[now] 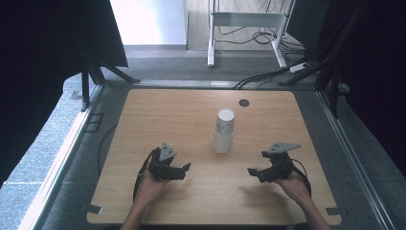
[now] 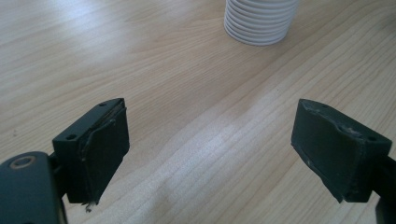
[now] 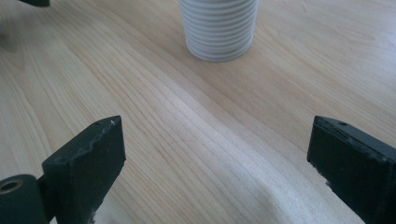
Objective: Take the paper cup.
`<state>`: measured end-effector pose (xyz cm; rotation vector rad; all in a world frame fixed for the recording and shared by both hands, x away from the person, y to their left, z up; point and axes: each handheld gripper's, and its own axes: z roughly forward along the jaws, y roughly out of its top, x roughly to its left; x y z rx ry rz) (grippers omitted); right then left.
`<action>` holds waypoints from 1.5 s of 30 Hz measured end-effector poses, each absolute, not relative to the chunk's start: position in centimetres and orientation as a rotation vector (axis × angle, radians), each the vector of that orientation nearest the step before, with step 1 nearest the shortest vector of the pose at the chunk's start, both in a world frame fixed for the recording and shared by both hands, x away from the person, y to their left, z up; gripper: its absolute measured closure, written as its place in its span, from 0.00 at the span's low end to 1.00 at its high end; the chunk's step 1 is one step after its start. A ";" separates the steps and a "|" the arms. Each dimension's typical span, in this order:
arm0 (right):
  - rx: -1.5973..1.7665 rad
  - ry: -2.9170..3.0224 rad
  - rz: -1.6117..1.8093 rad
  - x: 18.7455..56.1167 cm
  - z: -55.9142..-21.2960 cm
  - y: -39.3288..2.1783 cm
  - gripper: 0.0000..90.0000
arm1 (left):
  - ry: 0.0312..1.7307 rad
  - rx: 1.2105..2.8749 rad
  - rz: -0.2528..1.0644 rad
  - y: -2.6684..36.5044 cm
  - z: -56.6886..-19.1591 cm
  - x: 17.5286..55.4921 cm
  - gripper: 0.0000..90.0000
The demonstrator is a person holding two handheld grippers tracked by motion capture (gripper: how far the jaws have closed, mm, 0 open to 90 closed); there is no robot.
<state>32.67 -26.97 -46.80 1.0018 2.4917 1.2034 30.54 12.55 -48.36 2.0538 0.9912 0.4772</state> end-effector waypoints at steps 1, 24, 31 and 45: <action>0.999 2.487 1.208 32.7 -46.7 -27.0 0.05 | 0.991 2.054 0.474 12.5 -48.3 30.6 0.13; 0.966 2.492 1.228 33.7 -44.3 -26.2 0.08 | 0.936 2.062 0.506 11.0 -46.4 31.6 0.13; 0.955 2.498 1.228 34.0 -43.7 -25.6 0.09 | 0.919 2.069 0.508 10.3 -45.5 32.2 0.13; 0.939 2.506 1.233 34.9 -42.5 -25.0 0.09 | 0.904 2.095 0.481 9.5 -44.7 33.8 0.12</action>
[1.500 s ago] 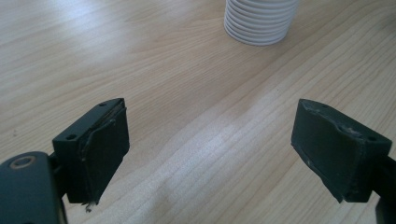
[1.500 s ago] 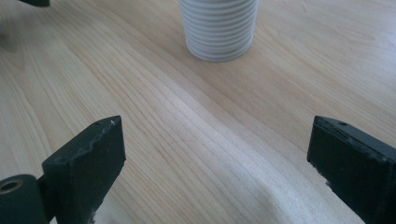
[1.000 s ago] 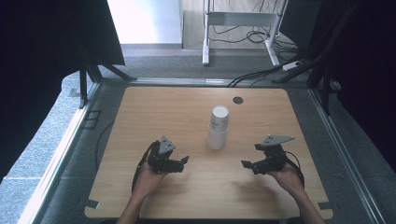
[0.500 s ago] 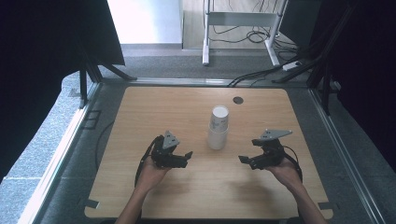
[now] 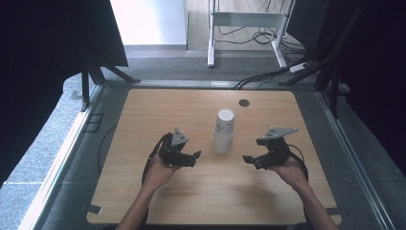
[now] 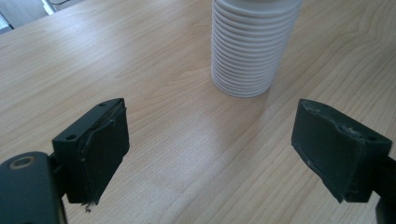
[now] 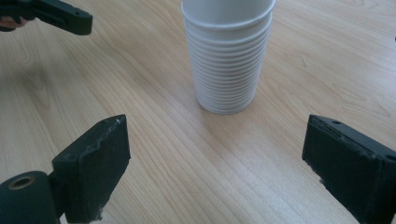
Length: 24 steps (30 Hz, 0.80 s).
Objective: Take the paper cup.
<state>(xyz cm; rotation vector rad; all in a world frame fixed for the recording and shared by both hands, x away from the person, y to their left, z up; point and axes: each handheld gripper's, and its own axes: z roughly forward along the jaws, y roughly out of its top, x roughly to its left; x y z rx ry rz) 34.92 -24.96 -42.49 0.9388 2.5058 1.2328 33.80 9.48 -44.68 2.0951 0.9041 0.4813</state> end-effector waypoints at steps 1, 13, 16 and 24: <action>0.939 2.506 1.233 34.9 -42.5 -25.0 0.09 | 0.904 2.095 0.481 9.5 -44.7 33.8 0.12; 0.923 2.506 1.252 36.1 -41.2 -24.3 0.08 | 0.885 2.075 0.410 8.8 -44.3 35.5 0.12; 0.928 2.503 1.264 36.3 -41.0 -24.2 0.08 | 0.880 2.074 0.404 8.6 -44.2 35.8 0.12; 0.933 2.501 1.272 37.5 -40.2 -23.5 0.04 | 0.833 2.100 0.383 7.2 -44.1 36.7 0.12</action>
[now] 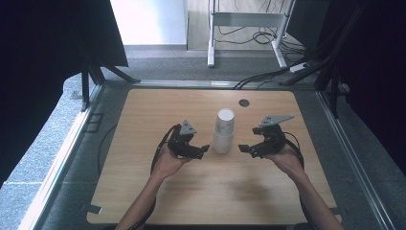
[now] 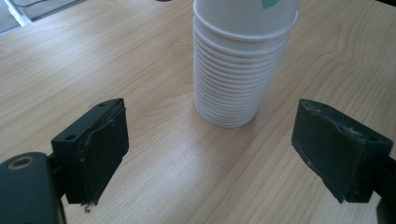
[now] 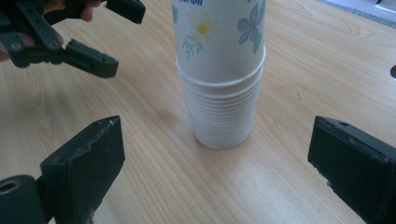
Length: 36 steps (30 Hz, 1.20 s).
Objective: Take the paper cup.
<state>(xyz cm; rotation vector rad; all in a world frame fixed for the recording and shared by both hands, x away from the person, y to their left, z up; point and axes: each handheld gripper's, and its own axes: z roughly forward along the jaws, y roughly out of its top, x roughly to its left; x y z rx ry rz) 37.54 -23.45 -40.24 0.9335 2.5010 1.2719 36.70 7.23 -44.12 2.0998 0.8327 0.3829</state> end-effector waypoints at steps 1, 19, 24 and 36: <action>0.936 2.503 1.272 37.7 -40.2 -23.3 0.04 | 0.827 2.101 0.379 7.1 -44.1 36.8 0.12; 0.937 2.499 1.305 40.0 -38.7 -21.7 0.05 | 0.775 2.119 0.336 4.9 -44.4 38.8 0.12; 0.923 2.497 1.293 40.6 -38.3 -21.0 0.06 | 0.760 2.119 0.312 4.1 -44.7 39.3 0.12; 0.912 2.493 1.273 41.8 -37.2 -19.5 0.13 | 0.739 2.131 0.322 2.3 -44.7 40.1 0.13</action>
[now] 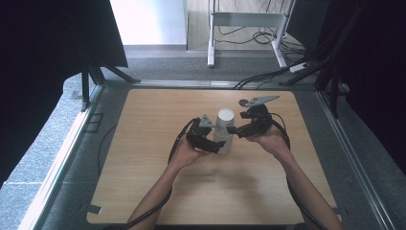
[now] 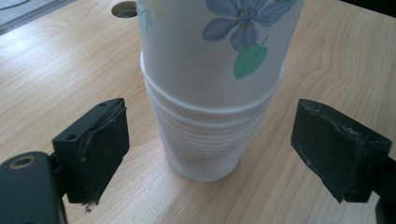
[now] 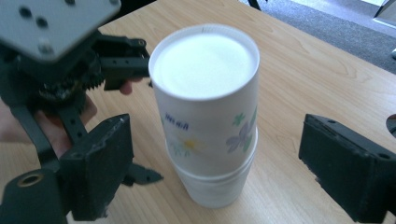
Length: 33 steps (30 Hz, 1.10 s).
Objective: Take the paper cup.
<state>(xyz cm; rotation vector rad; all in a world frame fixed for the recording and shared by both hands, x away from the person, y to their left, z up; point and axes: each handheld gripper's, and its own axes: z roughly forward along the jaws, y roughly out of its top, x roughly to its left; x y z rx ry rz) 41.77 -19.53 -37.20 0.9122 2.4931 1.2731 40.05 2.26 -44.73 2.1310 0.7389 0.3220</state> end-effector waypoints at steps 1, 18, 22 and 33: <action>0.910 2.495 1.270 42.0 -37.0 -19.3 0.15 | 0.740 2.134 0.325 2.1 -44.8 40.1 0.14; 0.866 2.519 1.199 43.4 -35.5 -17.2 0.27 | 0.745 2.107 0.330 1.3 -45.3 40.7 0.23; 0.840 2.544 1.168 43.5 -35.3 -16.7 0.34 | 0.739 2.113 0.337 1.3 -45.2 40.7 0.24; 0.815 2.561 1.132 43.5 -34.5 -16.3 0.41 | 0.731 2.133 0.352 1.3 -45.0 40.6 0.26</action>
